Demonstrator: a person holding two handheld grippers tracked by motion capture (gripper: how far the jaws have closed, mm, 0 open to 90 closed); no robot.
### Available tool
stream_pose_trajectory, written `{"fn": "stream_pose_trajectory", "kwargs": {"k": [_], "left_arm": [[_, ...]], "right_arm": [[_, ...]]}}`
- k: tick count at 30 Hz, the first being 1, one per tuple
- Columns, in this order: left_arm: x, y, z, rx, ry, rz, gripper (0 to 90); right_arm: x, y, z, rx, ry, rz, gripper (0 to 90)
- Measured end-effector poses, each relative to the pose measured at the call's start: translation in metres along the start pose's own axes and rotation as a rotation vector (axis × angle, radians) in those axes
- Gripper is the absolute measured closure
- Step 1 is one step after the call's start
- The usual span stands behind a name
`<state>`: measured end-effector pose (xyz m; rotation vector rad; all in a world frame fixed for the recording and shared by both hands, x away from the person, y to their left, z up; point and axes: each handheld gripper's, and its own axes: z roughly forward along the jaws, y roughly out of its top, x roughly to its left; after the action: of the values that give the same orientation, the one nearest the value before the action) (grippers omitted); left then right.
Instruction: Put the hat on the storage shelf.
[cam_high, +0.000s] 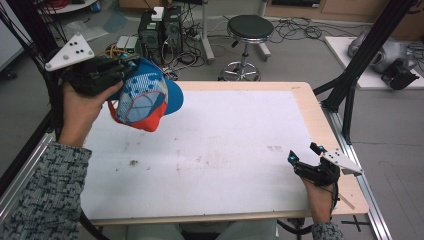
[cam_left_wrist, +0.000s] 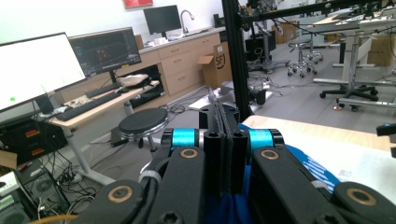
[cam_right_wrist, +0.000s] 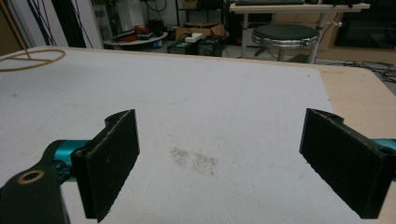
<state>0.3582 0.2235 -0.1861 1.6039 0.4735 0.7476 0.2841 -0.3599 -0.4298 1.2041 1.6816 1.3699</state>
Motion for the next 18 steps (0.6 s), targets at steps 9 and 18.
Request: {"fn": "stream_pose_trajectory", "kwargs": {"k": [9,18], "left_arm": [[0.023,0.018,0.002,0.003,0.026,0.021,88.5],[0.048,0.023,0.009,-0.012,0.042,0.029,88.6]], "right_arm": [[-0.002,-0.004,-0.001,0.028,0.002,-0.033,11.0],[0.005,-0.004,-0.004,0.039,0.013,-0.055,11.0]]}}
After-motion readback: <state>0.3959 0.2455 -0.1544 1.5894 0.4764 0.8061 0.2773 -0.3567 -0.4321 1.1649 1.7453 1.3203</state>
